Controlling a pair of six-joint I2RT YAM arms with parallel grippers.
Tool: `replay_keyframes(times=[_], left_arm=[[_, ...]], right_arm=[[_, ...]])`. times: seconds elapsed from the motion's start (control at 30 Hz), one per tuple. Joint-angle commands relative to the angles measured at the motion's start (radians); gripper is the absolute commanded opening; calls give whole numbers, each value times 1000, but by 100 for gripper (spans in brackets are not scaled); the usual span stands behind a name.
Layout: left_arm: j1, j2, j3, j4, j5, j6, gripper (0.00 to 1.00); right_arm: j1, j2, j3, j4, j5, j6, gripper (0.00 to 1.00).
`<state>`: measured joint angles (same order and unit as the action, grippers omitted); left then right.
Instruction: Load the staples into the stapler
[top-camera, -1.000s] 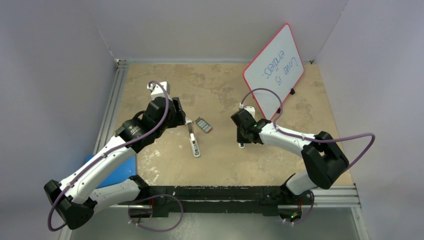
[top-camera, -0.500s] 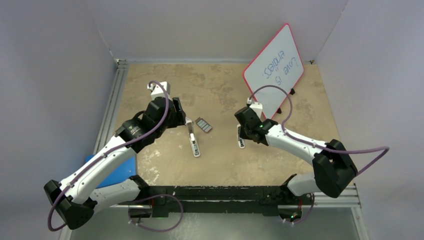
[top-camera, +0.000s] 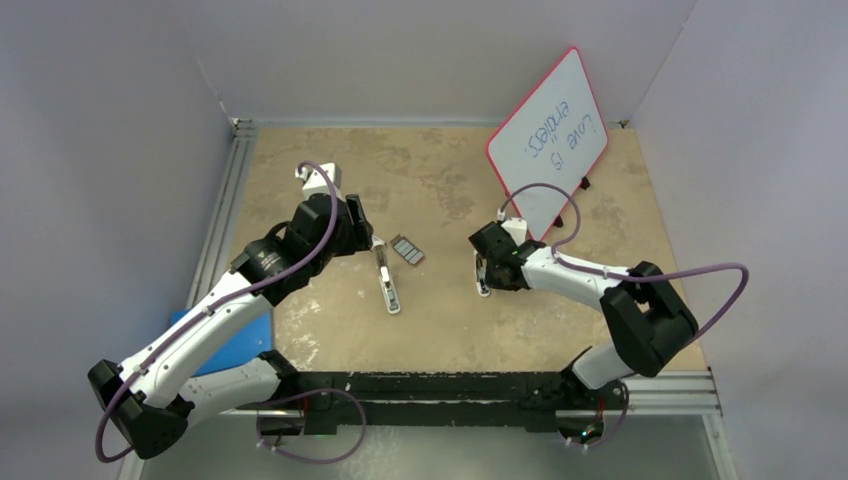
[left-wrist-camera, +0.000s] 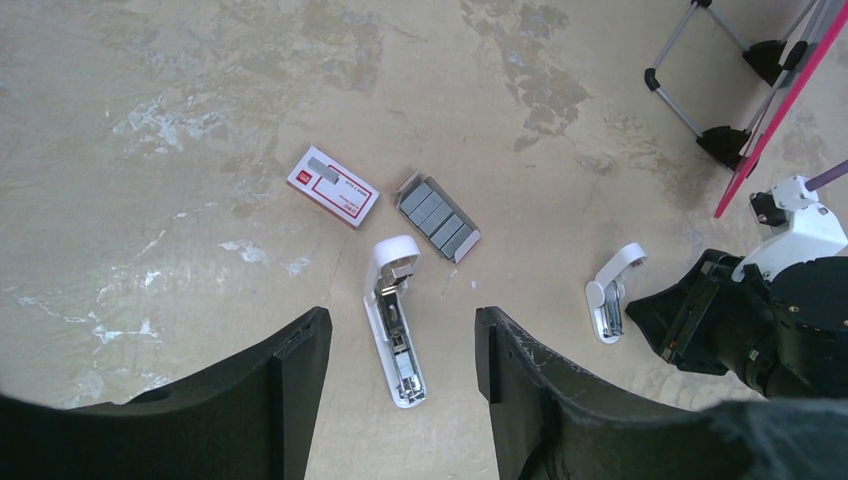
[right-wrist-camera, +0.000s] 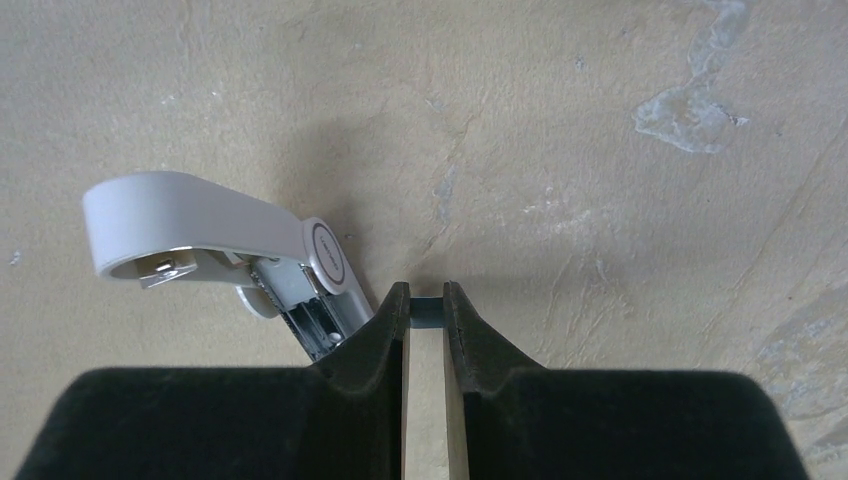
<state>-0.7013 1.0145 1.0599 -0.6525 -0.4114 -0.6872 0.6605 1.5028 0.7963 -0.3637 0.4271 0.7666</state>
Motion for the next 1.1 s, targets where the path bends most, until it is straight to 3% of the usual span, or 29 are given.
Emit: replay_keyframes(times=[0.0,0.8,1.07], left_arm=[[2,-8,-1,40,4,14,54],[1,-4,-3,42,0,14,54],[1,-3,-3,43,2,13,54]], right_arm=[[-1,3,-2,23,-15,-14,14],[2,-40,-32,89,-106,-72,14],[4,-84,20,-25,79,16,13]])
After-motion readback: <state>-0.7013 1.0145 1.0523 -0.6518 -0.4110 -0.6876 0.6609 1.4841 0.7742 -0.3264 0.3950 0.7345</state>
